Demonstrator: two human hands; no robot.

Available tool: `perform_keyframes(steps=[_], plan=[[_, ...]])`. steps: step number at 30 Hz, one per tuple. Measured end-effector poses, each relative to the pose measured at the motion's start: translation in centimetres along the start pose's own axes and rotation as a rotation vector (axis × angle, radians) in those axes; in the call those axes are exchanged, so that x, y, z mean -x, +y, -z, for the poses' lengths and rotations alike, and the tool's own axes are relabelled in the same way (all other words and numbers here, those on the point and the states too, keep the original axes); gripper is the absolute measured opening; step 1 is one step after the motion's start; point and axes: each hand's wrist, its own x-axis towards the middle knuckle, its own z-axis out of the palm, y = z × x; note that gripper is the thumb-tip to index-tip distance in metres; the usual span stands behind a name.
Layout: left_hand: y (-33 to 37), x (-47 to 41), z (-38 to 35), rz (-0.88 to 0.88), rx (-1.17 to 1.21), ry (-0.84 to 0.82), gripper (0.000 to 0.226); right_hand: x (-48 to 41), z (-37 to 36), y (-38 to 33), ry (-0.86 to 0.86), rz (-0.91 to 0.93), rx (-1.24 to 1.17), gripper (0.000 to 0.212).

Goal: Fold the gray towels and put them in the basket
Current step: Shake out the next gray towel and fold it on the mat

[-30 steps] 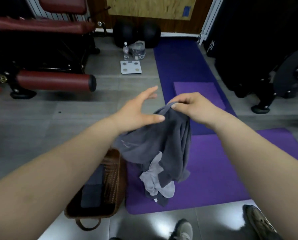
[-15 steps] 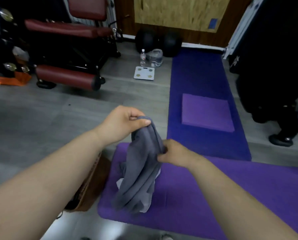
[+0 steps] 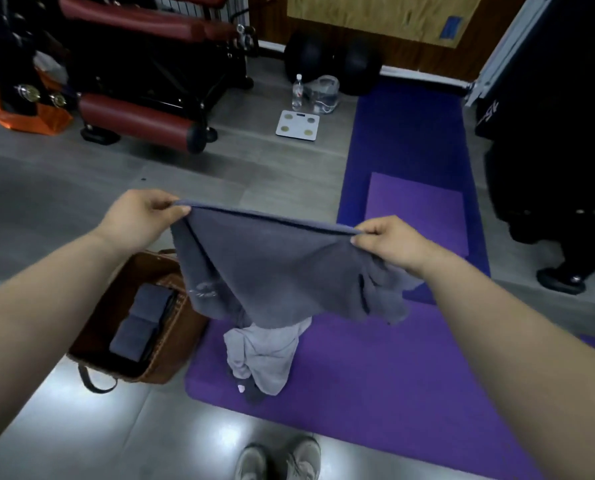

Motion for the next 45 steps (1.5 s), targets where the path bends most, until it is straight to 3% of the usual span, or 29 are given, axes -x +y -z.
perform_keyframes(steps=[3,5,9,11,12,14,17,19,22,25,28,30,33,37,40,42,45], plan=[[0.6,-0.6,-1.4,0.016,-0.055,-0.027,0.026,0.2,1.2,-1.7,-0.074,-0.116,-0.253,0.02],[2.5,0.3,-3.0,-0.063,0.077,-0.077,0.017,0.4,1.3,-2.8,-0.076,-0.188,-0.461,0.022],[6.2,4.4,-7.4,-0.119,0.388,-0.544,0.024,0.5,1.2,-4.4,-0.036,-0.261,-0.899,0.021],[6.9,5.9,-9.3,-0.127,0.43,-0.662,0.007,0.8,1.2,-5.0,-0.013,-0.264,-1.006,0.021],[7.1,6.1,-10.1,-0.102,0.471,-0.679,0.02,1.0,1.2,-5.2,-0.005,-0.261,-1.017,0.02],[7.6,6.5,-11.2,-0.064,0.536,-0.651,0.037,1.7,0.9,-5.5,-0.006,-0.248,-1.015,0.017],[8.0,6.4,-12.1,-0.06,0.517,-0.422,0.017,2.6,0.3,-6.1,-0.024,-0.214,-1.017,0.014],[7.8,5.7,-12.3,-0.111,0.42,-0.287,0.028,3.1,0.2,-6.5,-0.016,-0.182,-1.0,0.015],[7.2,4.9,-11.3,-0.141,0.44,-0.293,0.033,3.7,0.7,-6.6,0.075,-0.128,-0.899,0.015],[6.4,3.9,-8.8,-0.137,0.477,-0.28,0.035,3.9,1.2,-5.3,0.238,-0.119,-0.455,0.021],[6.9,2.8,-5.8,-0.193,0.387,-0.346,0.031,3.7,0.7,-3.9,0.368,-0.083,-0.124,0.03],[7.6,2.4,-4.2,-0.254,0.24,-0.409,0.026,3.7,0.3,-3.4,0.392,-0.019,-0.074,0.03],[8.3,1.8,-2.5,-0.357,0.073,-0.374,0.026,4.0,-0.3,-3.3,0.277,0.036,-0.278,0.031],[8.6,0.8,-0.9,-0.369,0.203,-0.202,0.023,4.1,-1.1,-2.7,0.096,0.04,-0.401,0.036],[8.2,0.5,-0.1,-0.394,0.101,-0.237,0.02,4.4,-1.1,-2.1,-0.135,-0.01,-0.11,0.022],[8.1,0.7,-0.1,-0.43,-0.027,-0.324,0.016,4.5,-0.7,-1.4,-0.24,-0.07,0.149,0.03],[7.8,1.3,-0.9,-0.565,-0.447,-0.355,0.019,4.7,0.4,-0.5,-0.187,-0.065,0.466,0.014]])
